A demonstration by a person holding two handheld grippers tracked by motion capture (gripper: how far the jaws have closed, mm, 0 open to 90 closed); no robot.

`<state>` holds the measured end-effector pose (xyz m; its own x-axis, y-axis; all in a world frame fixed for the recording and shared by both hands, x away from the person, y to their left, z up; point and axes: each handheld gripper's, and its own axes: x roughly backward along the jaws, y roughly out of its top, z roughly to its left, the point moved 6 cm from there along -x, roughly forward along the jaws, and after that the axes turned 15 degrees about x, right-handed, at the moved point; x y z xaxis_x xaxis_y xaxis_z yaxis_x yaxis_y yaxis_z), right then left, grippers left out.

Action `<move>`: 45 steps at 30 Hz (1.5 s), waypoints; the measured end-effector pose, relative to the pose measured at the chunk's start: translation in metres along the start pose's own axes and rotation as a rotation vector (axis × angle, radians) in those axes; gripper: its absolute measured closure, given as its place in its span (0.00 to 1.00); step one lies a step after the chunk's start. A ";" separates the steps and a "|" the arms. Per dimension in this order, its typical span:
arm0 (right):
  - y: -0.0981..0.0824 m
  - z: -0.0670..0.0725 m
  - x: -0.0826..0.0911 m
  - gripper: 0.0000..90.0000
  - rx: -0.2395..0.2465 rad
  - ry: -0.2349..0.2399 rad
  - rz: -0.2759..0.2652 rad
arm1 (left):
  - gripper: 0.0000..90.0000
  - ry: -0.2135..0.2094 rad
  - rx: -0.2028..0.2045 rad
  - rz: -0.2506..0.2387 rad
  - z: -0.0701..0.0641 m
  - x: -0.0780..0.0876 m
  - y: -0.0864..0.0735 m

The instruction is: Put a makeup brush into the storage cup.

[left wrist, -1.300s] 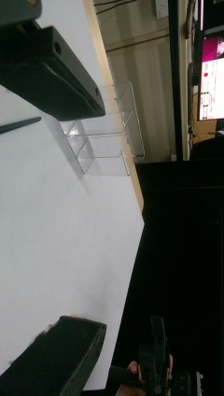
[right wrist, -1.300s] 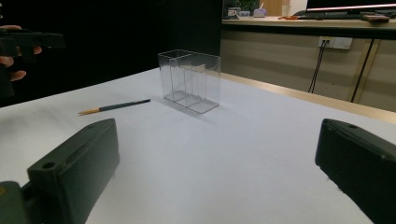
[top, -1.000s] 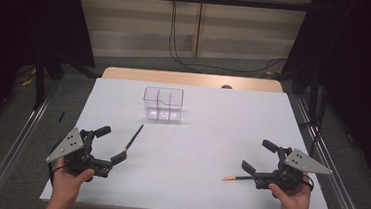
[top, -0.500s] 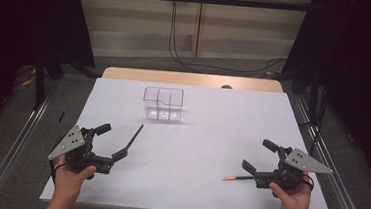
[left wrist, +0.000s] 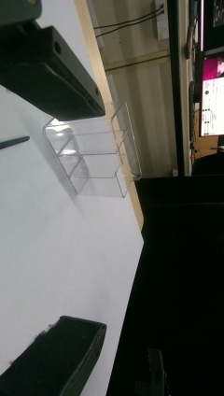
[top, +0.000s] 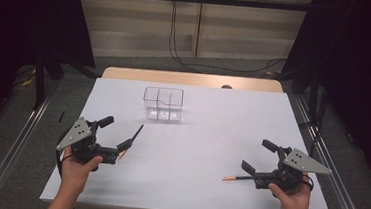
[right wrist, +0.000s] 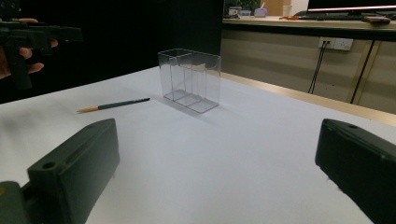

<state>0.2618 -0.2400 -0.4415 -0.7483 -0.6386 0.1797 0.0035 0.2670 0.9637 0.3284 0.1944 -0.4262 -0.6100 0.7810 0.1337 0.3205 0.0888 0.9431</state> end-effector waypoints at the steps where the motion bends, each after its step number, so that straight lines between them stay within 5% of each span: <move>1: 0.000 0.000 0.000 0.00 0.000 -0.001 -0.001 | 0.00 0.005 -0.003 0.001 0.001 -0.002 0.001; 21: 0.001 -0.001 0.003 0.00 0.004 -0.002 -0.001 | 0.00 0.047 0.007 0.012 0.018 -0.027 0.005; 30: 0.001 -0.001 0.004 0.00 0.005 -0.004 -0.001 | 0.00 0.077 0.019 0.052 0.025 -0.032 0.003; 45: 0.001 -0.002 0.005 0.00 0.003 -0.006 -0.001 | 0.00 0.153 0.060 0.276 0.042 -0.037 -0.006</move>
<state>0.2595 -0.2437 -0.4394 -0.7519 -0.6348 0.1780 0.0011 0.2687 0.9632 0.3792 0.1907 -0.4493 -0.5945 0.6795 0.4300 0.5281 -0.0734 0.8460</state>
